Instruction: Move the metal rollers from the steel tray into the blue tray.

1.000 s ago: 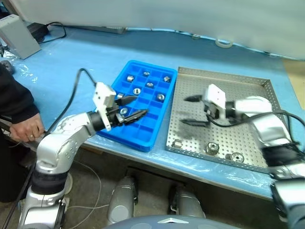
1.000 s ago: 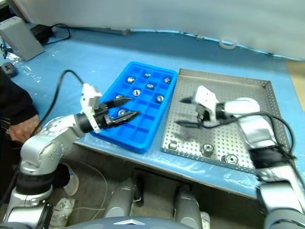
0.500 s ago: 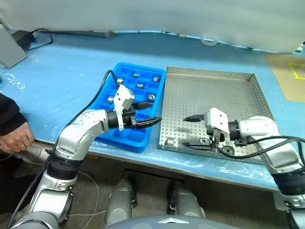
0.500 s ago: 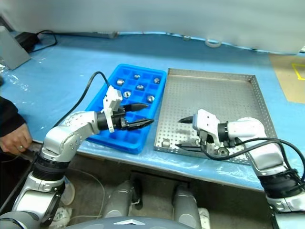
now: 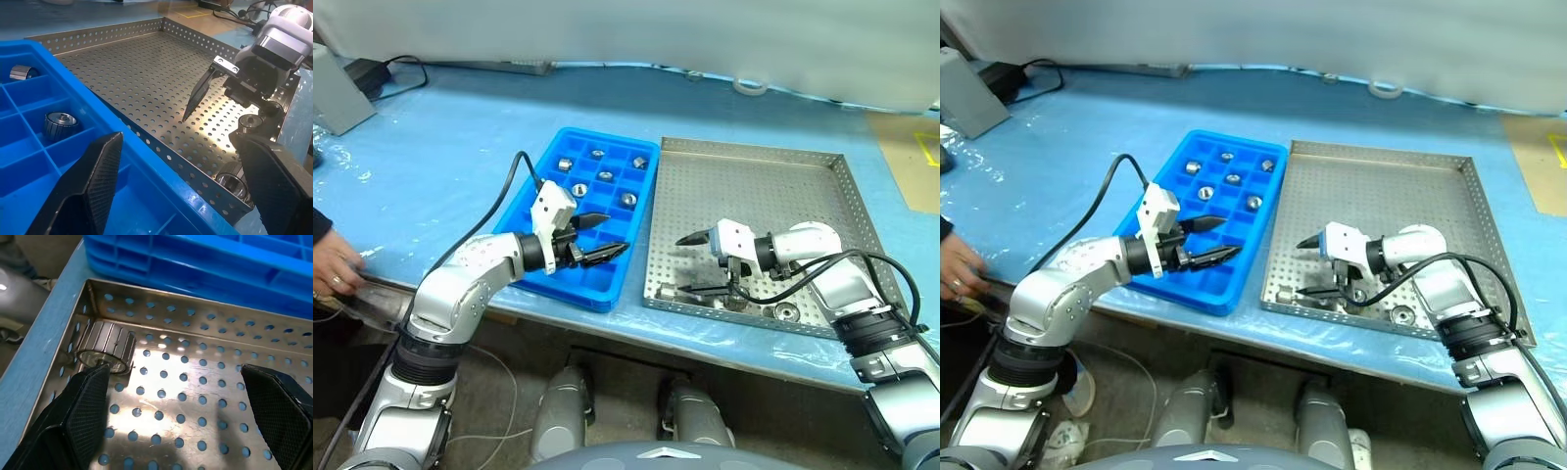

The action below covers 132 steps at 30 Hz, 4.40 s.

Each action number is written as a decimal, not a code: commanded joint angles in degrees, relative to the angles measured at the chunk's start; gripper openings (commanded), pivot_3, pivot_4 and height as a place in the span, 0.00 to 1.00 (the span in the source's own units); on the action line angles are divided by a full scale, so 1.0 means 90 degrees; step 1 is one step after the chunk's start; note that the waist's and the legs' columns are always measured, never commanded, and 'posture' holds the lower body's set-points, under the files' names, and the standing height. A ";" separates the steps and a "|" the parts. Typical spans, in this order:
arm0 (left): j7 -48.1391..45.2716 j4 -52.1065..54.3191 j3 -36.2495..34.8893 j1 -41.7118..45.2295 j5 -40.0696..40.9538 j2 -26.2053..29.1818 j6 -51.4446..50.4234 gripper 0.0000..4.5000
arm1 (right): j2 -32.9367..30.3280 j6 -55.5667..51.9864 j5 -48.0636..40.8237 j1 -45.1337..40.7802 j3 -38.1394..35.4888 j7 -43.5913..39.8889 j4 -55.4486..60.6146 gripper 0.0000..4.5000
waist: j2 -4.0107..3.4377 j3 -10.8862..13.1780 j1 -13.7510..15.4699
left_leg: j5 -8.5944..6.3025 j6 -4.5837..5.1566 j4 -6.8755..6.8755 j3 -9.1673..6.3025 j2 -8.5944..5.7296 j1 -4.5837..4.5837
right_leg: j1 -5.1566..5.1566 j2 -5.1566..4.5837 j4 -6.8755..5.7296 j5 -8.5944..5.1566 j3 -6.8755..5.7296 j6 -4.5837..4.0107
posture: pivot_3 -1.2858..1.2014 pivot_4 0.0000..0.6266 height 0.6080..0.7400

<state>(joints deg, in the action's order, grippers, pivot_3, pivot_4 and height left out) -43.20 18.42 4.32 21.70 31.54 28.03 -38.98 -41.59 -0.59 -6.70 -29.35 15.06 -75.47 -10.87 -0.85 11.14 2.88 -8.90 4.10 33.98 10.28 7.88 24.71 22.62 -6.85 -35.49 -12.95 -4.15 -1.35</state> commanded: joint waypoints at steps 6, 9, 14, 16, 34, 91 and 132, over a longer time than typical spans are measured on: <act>0.0133 0.0361 -0.0418 -0.0345 0.0028 0.0238 0.0142 0.86 | -0.0027 0.0794 0.0104 -0.0691 0.0074 -0.0776 -0.0744 1.00 | 0.0000 0.0000 0.0051 | 0.0000 0.0000 0.0004 -0.0002 0.0004 -0.0005 | -0.0003 0.0001 -0.0004 0.0001 -0.0001 -0.0001 | 0.56 0.24 1.00; 0.0277 0.0428 -0.0471 -0.0480 -0.0019 0.0225 0.0171 0.86 | 0.0151 0.0641 -0.0079 -0.0648 0.0178 -0.1003 -0.0448 1.00 | 0.0000 0.0000 0.0105 | 0.0000 0.0001 0.0003 -0.0002 0.0004 -0.0003 | -0.0001 0.0001 -0.0004 0.0001 -0.0001 -0.0002 | 0.57 0.24 1.00; 0.0558 0.0714 -0.0520 -0.0667 -0.0002 0.0252 0.0008 0.86 | 0.0339 0.0694 -0.0096 -0.0510 0.0413 -0.1259 -0.0176 1.00 | 0.0000 0.0000 0.0233 | -0.0001 0.0005 0.0006 -0.0004 0.0005 0.0010 | 0.0006 0.0001 -0.0005 0.0001 -0.0005 -0.0002 | 0.59 0.24 1.00; 0.0692 0.0881 -0.0582 -0.0753 0.0049 0.0292 -0.0113 0.86 | 0.0429 0.0817 -0.0037 -0.0562 0.0502 -0.1296 -0.0272 1.00 | 0.0001 0.0000 0.0303 | -0.0002 0.0007 0.0008 -0.0004 0.0005 0.0011 | 0.0007 0.0001 -0.0004 0.0001 -0.0005 -0.0002 | 0.60 0.24 1.00; 0.0869 0.1945 -0.1530 -0.1766 0.0731 0.0869 -0.0577 0.86 | 0.0438 0.1018 0.0116 -0.1091 0.0268 -0.1096 -0.1004 1.00 | 0.0001 -0.0001 0.0465 | -0.0003 0.0004 0.0008 -0.0011 0.0006 0.0023 | 0.0016 0.0001 -0.0010 -0.0008 -0.0014 -0.0021 | 0.60 0.24 1.00; 0.0867 0.1076 -0.0705 -0.0331 0.0554 0.0549 -0.0665 0.86 | 0.0545 -0.0343 0.0067 0.0580 -0.0337 0.0845 0.0005 0.96 | 0.0003 -0.0002 0.0278 | 0.0005 -0.0007 0.0007 -0.0008 0.0020 0.0017 | 0.0014 0.0019 -0.0007 -0.0007 -0.0007 -0.0021 | 0.54 0.24 1.00; 0.0891 0.0294 -0.2912 -0.1477 -0.0205 0.1618 0.0445 0.86 | 0.2671 -0.0011 -0.0039 -0.2217 -0.0123 0.1554 -0.1348 0.36 | 0.0007 -0.0002 0.0328 | 0.0047 -0.0077 -0.0045 -0.0008 0.0075 0.0032 | 0.0071 0.0078 -0.0016 -0.0005 -0.0009 -0.0055 | 0.63 0.24 1.00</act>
<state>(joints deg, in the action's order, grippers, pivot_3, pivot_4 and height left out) -35.82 20.46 -18.42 9.12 30.68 41.76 -36.94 -18.37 -4.82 -8.07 -47.02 13.84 -62.17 -20.08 -0.79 11.11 5.83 -8.46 3.37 33.55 10.20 8.55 25.07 23.33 -6.14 -35.66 -12.99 -4.24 -1.85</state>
